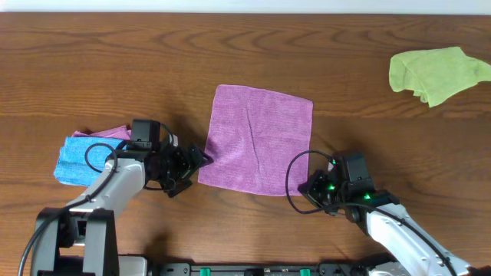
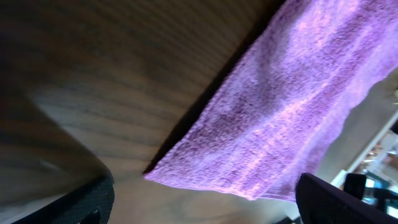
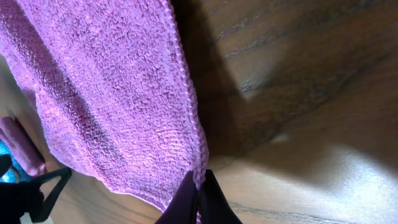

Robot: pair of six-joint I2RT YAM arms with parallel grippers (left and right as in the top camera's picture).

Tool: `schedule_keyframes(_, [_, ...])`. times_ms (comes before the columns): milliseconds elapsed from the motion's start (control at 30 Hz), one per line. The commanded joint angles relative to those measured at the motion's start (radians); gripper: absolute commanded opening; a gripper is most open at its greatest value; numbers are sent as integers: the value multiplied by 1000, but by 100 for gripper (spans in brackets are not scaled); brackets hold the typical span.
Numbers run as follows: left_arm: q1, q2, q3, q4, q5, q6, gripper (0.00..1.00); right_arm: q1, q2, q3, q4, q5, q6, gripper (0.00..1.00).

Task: Fold the cloth
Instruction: 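Fold the near edge up and over toward the far edge with both grippers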

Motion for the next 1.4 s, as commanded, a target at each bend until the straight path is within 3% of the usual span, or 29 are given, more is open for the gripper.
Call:
schedule_keyframes(0, [-4,36,-23,7,-16,-30,95,-12,-10,-2,7,-11,-6,1])
schedule_keyframes(433, [-82,139,-24,109,-14,-74,96,-13,-10,-2,19,-14,5,1])
schedule_keyframes(500, [-84,140,-24,111,-19,-74,100,-13,-10,-2,19,-19,6,1])
schedule_keyframes(700, [-82,140,-24,111,-37,-74,67,-13,-10,-2,19,-18,8,1])
schedule_keyframes(767, [-82,140,-24,111,-40,-74,51,-13,-10,-2,19,-18,8,1])
schedule_keyframes(833, [-82,140,-24,110,-41,-74,28,-13,-10,-2,19,-18,8,1])
schedule_keyframes(967, [-82,140,-24,110,-42,-73,8,-13,-10,-2,19,-18,8,1])
schedule_keyframes(1367, [-82,138,-24,90,14,-47,6,-13,-26,-1,20,-21,-12,1])
